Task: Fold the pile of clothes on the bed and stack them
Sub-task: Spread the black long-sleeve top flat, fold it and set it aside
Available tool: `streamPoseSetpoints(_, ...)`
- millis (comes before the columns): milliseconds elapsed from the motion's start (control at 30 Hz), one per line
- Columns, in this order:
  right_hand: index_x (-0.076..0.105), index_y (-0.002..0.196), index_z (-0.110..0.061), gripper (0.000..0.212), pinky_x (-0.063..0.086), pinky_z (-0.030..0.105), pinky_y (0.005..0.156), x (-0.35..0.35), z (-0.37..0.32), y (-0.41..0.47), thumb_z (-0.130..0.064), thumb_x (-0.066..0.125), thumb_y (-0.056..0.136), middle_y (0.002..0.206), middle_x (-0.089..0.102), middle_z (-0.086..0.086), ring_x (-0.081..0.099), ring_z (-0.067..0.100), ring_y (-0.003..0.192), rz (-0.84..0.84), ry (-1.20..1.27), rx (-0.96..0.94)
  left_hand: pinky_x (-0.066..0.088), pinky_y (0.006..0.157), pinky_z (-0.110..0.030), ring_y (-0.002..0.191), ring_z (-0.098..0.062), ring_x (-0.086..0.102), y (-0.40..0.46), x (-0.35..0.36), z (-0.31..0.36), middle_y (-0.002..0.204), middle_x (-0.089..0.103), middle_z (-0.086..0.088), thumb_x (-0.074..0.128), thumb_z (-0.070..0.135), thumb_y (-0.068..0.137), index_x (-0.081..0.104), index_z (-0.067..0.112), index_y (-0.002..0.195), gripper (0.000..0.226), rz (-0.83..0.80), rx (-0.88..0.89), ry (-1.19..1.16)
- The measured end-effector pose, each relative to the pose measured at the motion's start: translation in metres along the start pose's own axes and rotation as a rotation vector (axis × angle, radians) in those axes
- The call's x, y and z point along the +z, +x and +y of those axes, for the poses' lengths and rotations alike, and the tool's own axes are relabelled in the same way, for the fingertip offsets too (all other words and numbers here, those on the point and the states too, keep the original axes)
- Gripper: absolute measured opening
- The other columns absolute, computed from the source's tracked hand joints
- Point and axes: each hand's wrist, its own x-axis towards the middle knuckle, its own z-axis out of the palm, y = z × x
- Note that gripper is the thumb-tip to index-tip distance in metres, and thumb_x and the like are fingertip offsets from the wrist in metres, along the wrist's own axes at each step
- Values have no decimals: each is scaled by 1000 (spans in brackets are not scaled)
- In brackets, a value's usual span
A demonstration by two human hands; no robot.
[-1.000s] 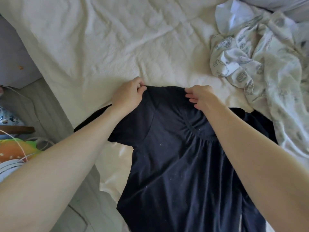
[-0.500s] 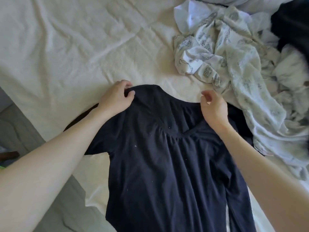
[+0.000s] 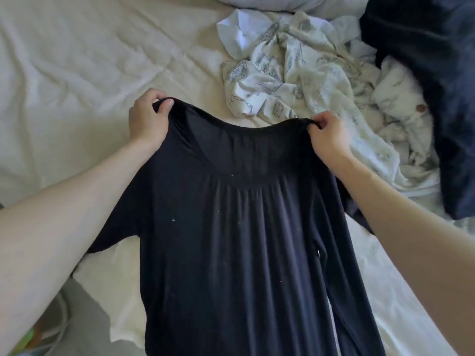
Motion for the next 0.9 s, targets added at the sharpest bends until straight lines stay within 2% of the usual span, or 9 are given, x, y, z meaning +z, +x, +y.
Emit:
streamPoseSetpoints(100,63,105,-13,20,35,19,72,-12,-17,22,-13,52,89,91,56,-4,49,12,87,73,49,-2,30,68,-1,87,1,45,13,-4,12,96,56,7,50,21,95,61,7,105,21,114,45,-24)
streamPoseSetpoints(167,63,105,-15,19,36,23,72,-11,-21,29,-14,54,88,81,53,-8,49,13,84,61,41,-10,29,68,-1,87,0,45,16,-2,12,96,56,8,49,22,95,61,8,106,21,118,40,-10)
streamPoseSetpoints(233,62,107,-13,19,37,25,71,-3,-15,26,-14,57,88,76,50,-10,50,15,85,-54,-12,-4,36,81,-17,100,-16,53,11,4,4,107,61,0,49,26,96,60,11,109,23,28,-22,77)
streamPoseSetpoints(333,57,118,-10,29,39,23,80,6,9,-3,-17,60,90,98,55,-4,52,13,96,-186,-2,17,31,97,-43,119,-32,46,-13,12,-7,127,53,-10,48,33,95,51,17,124,33,-167,-93,400)
streamPoseSetpoints(467,56,117,-11,24,35,11,76,-9,54,-66,-19,51,94,105,55,-4,50,7,92,41,84,-33,25,102,-53,134,-32,30,-79,16,-5,142,38,-14,47,21,95,38,13,140,47,-157,230,466)
streamPoseSetpoints(567,57,108,-12,18,32,6,71,-23,102,-116,-23,49,95,99,53,-6,49,9,89,109,3,129,25,106,-57,139,-34,26,-153,30,6,148,34,-15,47,18,93,39,13,141,48,-227,361,431)
streamPoseSetpoints(700,60,98,5,35,45,38,79,-30,156,-145,-30,56,93,92,61,15,59,31,90,-159,-15,393,20,111,-59,142,-35,21,-242,64,16,153,28,-13,51,25,92,40,18,142,51,-492,444,441)
streamPoseSetpoints(833,42,56,-13,41,28,28,52,-36,170,-141,-26,58,92,55,38,-1,38,15,53,-331,51,414,3,113,-56,146,-31,1,-278,89,6,159,7,-6,43,42,95,24,26,149,58,-686,393,636)
streamPoseSetpoints(900,28,56,-18,45,19,29,51,-45,169,-136,-24,47,97,53,25,-2,24,12,49,-368,66,353,-4,113,-54,145,-28,-10,-279,95,1,159,-5,-3,34,48,96,10,30,150,62,-711,384,721)
